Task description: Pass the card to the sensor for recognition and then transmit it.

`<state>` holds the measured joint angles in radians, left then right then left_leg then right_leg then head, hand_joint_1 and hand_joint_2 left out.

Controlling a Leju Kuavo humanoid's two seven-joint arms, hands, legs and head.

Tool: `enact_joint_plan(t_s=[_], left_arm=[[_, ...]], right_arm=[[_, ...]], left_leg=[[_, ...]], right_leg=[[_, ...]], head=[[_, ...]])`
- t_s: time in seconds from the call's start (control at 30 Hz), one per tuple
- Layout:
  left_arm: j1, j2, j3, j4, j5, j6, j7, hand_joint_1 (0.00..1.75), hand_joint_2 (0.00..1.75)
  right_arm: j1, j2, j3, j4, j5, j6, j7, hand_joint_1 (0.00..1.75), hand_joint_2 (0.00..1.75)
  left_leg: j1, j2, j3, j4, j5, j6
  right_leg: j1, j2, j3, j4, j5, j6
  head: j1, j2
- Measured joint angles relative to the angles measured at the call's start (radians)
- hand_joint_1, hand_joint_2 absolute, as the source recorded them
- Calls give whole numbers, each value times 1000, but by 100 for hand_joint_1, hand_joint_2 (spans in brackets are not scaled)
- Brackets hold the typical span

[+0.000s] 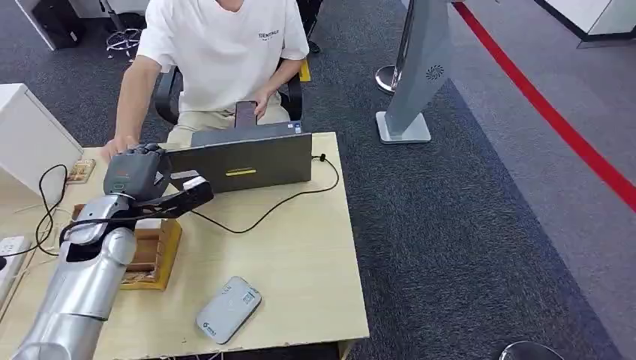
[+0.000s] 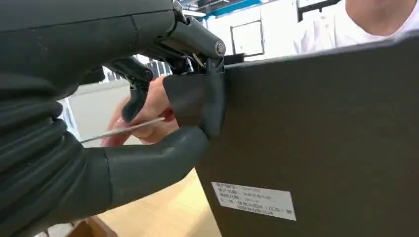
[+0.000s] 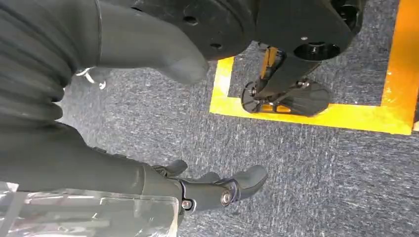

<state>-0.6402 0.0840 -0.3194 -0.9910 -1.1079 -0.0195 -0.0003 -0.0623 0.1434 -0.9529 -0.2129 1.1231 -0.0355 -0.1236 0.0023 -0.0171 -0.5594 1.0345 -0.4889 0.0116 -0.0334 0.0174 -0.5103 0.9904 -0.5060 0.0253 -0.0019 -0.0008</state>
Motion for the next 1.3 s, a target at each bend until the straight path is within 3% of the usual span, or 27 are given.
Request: enact_joint_plan(t_s=[0.1, 0.5, 0.53, 0.57, 0.63, 0.73, 0.83, 1.03, 1.3], left_arm=[[-24, 16, -40, 26, -31, -9, 32, 175, 175], [-45, 33, -82, 52, -38, -7, 42, 175, 175], [-45, 33, -82, 52, -38, -5, 42, 14, 175], [-45, 34, -83, 52, -39, 6, 44, 0, 175], [-35, 34, -83, 54, -60, 51, 57, 0, 175], [15, 32, -82, 40, -129, 252, 82, 0, 175], [66, 34, -75, -5, -173, 389, 95, 0, 175], [143, 38, -29, -81, -233, 492, 88, 0, 175], [212, 36, 31, -142, -260, 572, 74, 0, 175]], right_arm=[[0, 0, 1, 1, 9, 0, 11, 0, 175], [0, -2, 8, 1, 21, 0, 15, 0, 175], [0, -3, 8, 1, 22, 0, 15, 0, 175], [0, -3, 9, 1, 22, 0, 16, 0, 175], [0, -3, 9, 1, 23, 1, 16, 0, 175], [2, -3, 10, 2, 31, 1, 16, 0, 175], [3, -3, 15, 3, 43, 1, 16, 0, 175], [4, -3, 23, 6, 59, 1, 14, 0, 175], [4, -3, 30, 9, 61, -1, 11, 0, 175]], left_leg=[[0, 0, 0, 0, 1, 0], [0, 0, 0, -1, 6, -1], [0, 0, 0, -1, 6, -1], [0, 0, 0, -1, 7, -1], [0, 0, -1, -1, 7, -2], [0, 2, -4, -1, 8, -1], [0, 1, -8, -1, 8, -1], [0, 1, -13, -1, 8, -1], [0, 1, -15, -1, 8, -1]], right_leg=[[0, 0, 0, 0, 1, 0], [0, 0, 0, 0, 6, 0], [0, 0, 0, 0, 6, 0], [0, -1, 0, 0, 6, 0], [0, 0, -1, 0, 7, -1], [0, 2, -5, 1, 9, -1], [0, 1, -8, 0, 9, -1], [0, 1, -14, 0, 9, -1], [0, 1, -15, 0, 9, -1]], head=[[0, 0], [0, 0], [0, 0], [0, 0], [0, 0], [0, 0], [0, 0], [0, 0], [0, 0]])
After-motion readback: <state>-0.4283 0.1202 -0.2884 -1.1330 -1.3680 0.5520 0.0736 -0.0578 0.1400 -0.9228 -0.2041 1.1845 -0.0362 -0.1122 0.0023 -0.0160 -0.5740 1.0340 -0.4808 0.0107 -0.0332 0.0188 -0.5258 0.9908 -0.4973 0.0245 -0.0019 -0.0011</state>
